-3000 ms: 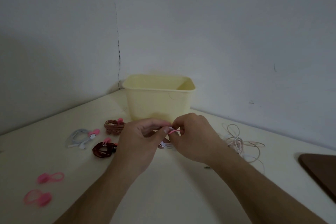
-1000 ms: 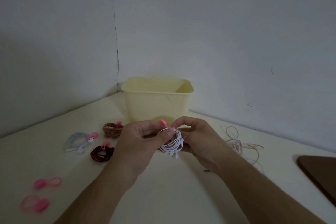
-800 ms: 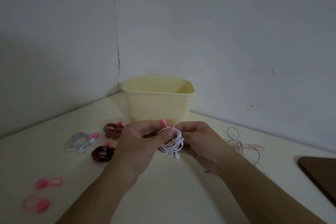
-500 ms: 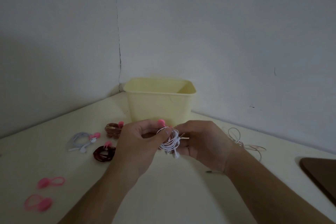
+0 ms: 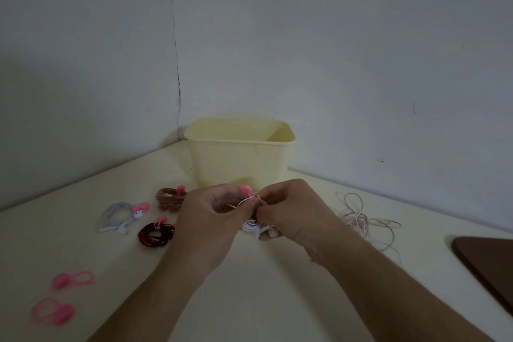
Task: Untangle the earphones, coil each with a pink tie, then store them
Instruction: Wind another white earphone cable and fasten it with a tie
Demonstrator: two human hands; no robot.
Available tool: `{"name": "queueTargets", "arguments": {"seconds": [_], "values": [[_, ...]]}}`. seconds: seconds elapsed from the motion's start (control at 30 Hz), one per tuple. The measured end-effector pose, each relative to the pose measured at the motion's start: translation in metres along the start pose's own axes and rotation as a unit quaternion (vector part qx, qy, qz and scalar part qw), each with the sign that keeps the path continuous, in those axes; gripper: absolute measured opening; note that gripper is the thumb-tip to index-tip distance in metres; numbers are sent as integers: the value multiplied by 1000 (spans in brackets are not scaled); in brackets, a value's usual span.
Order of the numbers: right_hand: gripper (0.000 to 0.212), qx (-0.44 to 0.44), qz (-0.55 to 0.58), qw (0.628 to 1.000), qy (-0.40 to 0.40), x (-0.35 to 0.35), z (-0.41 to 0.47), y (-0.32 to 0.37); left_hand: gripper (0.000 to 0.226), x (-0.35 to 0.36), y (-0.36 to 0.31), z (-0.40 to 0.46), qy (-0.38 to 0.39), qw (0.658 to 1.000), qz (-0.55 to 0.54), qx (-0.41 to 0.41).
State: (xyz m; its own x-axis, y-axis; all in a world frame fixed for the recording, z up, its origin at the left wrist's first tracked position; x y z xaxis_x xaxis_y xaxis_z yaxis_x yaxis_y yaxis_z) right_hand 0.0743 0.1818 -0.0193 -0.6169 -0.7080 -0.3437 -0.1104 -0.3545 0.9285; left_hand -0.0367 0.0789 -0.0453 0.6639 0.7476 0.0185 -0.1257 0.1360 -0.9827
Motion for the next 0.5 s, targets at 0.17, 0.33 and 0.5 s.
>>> {"name": "queueTargets", "arguments": {"seconds": [0.17,0.33,0.5], "values": [[16,-16,15,999,36,-2,-2,2,17,-3,-2,0,-1,1000,11,4],[18,-9,-15,1000,17,-2,1,-1,12,-2,2,0,3,1000,20,3],[15,-7,-48,998,-28,2,-2,1,12,1,3,1,-8,1000,13,11]]}}
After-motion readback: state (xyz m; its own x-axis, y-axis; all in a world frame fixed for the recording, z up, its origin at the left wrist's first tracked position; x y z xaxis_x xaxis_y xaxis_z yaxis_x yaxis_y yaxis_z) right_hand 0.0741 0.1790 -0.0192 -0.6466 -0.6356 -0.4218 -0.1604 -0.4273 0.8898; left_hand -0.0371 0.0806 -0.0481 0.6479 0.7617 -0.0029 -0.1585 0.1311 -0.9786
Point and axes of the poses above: each hand's wrist, its own z-axis towards the middle knuckle, its own x-axis out of the palm, y = z × x, the point moved 3 cm from there along z, towards the middle knuckle, and after that the axes turned 7 degrees about -x, right-handed, at the moved point
